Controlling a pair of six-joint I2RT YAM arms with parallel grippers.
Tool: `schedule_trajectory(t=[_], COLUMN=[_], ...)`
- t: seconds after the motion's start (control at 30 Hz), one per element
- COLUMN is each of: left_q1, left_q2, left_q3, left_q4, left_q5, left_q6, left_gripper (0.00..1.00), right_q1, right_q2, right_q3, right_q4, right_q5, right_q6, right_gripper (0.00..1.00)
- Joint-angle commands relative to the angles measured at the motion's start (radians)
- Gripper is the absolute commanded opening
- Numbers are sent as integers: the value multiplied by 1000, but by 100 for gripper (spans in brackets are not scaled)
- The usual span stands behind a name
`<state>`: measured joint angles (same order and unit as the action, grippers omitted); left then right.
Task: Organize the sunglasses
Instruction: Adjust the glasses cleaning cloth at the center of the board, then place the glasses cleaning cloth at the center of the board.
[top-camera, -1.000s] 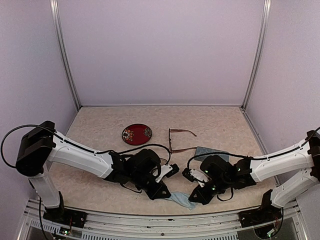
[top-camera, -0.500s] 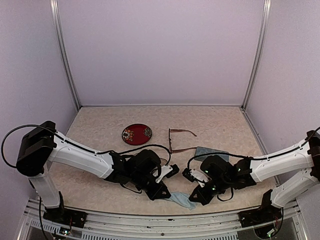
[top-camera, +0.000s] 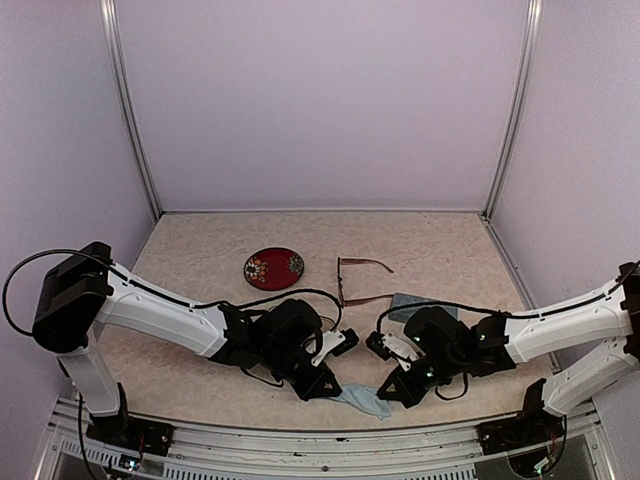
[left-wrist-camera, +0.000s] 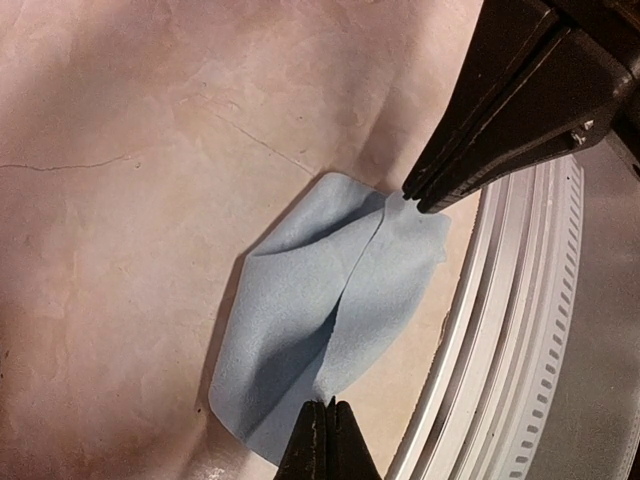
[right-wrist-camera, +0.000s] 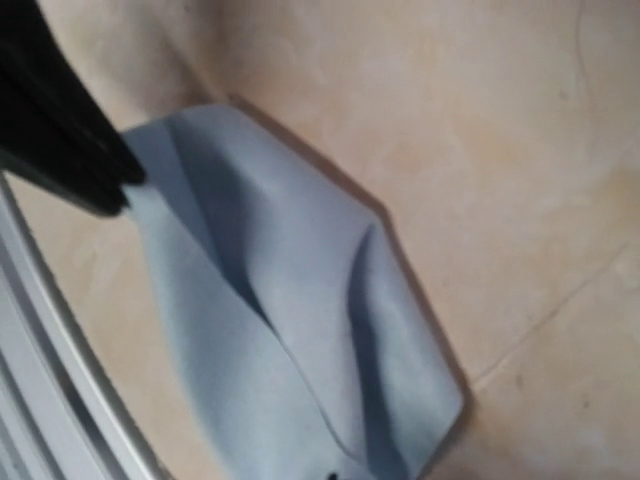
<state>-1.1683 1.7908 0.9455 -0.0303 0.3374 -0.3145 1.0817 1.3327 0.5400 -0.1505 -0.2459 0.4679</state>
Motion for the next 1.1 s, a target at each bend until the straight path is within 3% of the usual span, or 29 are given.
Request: schedule_trajectory(t=[0.0,0.07,0.2,0.4,0.77,1.07], left_q1=[-5,-5,-5,-5,-5,-4], left_q2=[8,8,10,8,9,8], left_q3=[14,13,13,12,13,10], left_q4=[19,21,20,18,18,21], left_q5=[12,12,13,12,13,11], left_q6=[-7,-7,-7,-8,-7,-8], left_gripper=[0,0,0,0,0,0], right_q1=[-19,-23,-26,-26,-28,-28], right_q2=[-38,-28,8,44,46,29], right_q3=[-21,-24,-25,-23,-25,-16], right_q4=[12,9,20,33,43,28], right_q5=[-9,-12,-24,-44,-54,-43], right_q6=[2,0,-2,-2,-2,-2], right_gripper=[0,1,13,16,0,0])
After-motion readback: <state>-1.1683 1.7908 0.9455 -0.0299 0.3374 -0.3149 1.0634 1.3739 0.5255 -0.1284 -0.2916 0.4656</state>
